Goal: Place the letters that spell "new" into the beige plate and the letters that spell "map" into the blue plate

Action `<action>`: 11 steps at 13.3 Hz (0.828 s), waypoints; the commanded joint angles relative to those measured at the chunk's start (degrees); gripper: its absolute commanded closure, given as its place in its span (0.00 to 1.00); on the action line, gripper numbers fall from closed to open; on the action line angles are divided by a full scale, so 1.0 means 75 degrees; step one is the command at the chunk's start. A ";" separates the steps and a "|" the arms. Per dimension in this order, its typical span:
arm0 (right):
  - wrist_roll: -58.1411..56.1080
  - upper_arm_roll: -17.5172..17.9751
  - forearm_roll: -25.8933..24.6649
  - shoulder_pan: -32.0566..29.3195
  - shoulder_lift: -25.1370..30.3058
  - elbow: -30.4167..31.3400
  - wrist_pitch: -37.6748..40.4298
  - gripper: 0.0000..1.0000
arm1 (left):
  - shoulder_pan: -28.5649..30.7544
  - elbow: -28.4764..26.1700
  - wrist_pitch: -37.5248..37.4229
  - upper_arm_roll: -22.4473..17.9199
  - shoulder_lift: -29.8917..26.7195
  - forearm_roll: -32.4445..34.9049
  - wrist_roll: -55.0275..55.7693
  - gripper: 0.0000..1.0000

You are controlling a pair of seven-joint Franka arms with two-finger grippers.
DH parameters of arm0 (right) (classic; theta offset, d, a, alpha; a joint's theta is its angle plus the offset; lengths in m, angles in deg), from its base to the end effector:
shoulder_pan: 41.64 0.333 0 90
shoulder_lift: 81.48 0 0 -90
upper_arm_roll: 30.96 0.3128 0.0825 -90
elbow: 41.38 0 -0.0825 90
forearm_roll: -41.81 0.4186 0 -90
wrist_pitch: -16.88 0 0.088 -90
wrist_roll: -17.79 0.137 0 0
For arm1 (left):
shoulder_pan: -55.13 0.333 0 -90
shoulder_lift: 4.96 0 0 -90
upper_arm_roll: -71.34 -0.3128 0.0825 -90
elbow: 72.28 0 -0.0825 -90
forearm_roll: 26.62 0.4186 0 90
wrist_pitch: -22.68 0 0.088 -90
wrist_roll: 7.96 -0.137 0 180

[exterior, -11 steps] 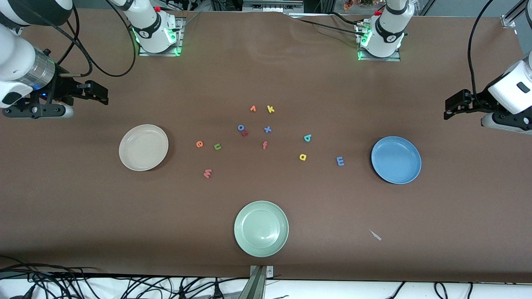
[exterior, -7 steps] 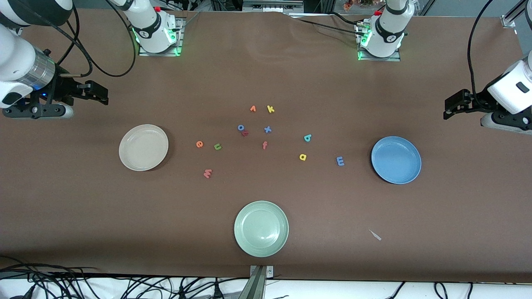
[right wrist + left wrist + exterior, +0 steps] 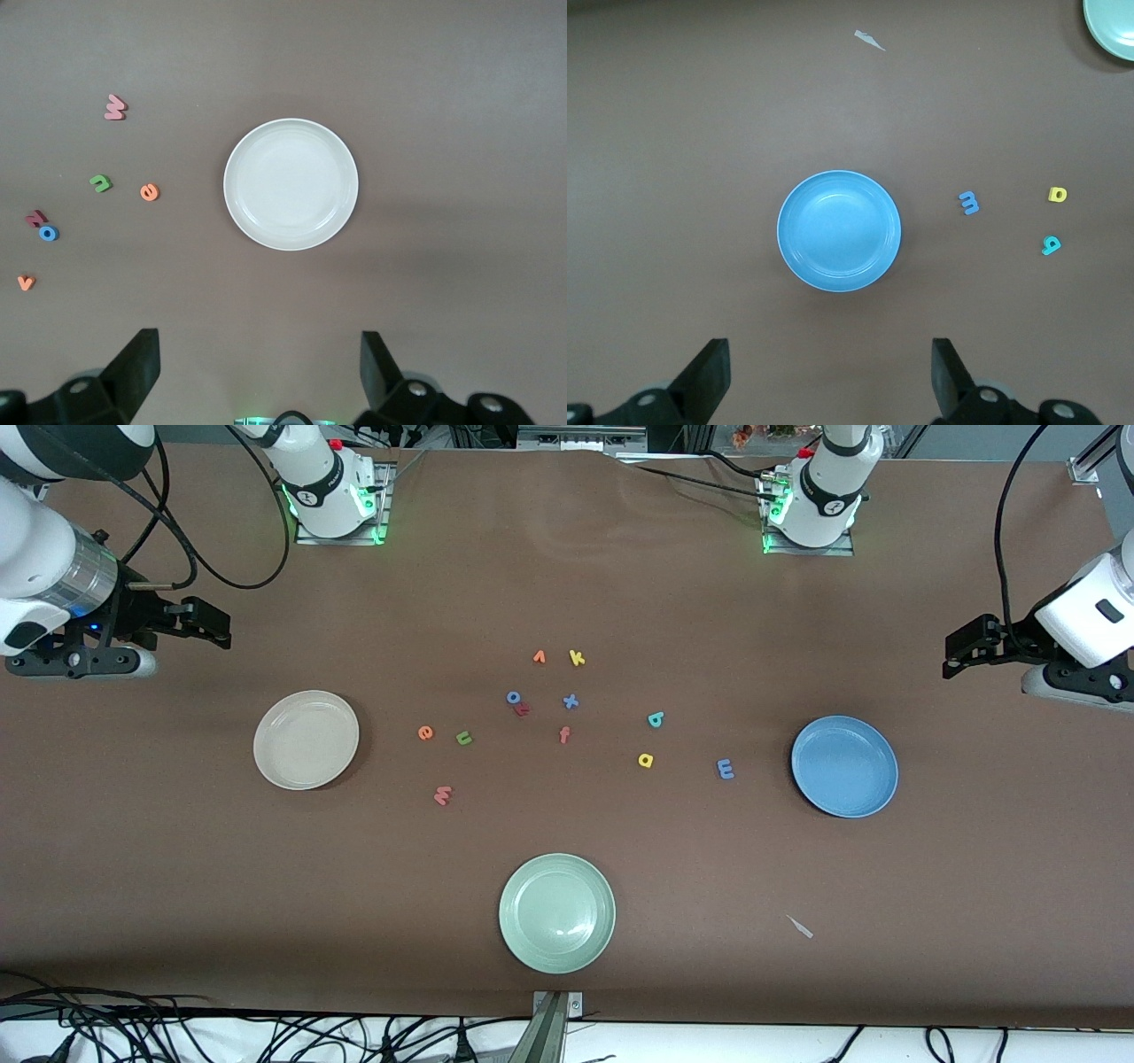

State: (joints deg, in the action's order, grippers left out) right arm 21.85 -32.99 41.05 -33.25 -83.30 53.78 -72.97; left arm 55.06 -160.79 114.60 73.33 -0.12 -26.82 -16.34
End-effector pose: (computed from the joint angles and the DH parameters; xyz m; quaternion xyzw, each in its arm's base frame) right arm 0.5848 0.0636 0.5272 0.9978 0.0204 -0.0613 0.0128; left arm 0.6155 -0.0219 0.5565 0.9958 -0.0908 -0.0123 0.0039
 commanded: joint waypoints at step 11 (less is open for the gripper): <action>0.0009 0.0035 0.0018 -0.0052 -0.0004 -0.0054 0.0085 0.00 | 0.0068 -0.0058 -0.0222 0.0004 -0.0154 0.0038 -0.0113 0.00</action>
State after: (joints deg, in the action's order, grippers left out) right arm 21.85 -32.99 41.05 -33.25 -83.31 53.77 -72.95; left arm 55.31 -160.79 113.62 73.20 -0.33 -26.82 -16.34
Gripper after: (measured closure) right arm 0.000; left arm 0.000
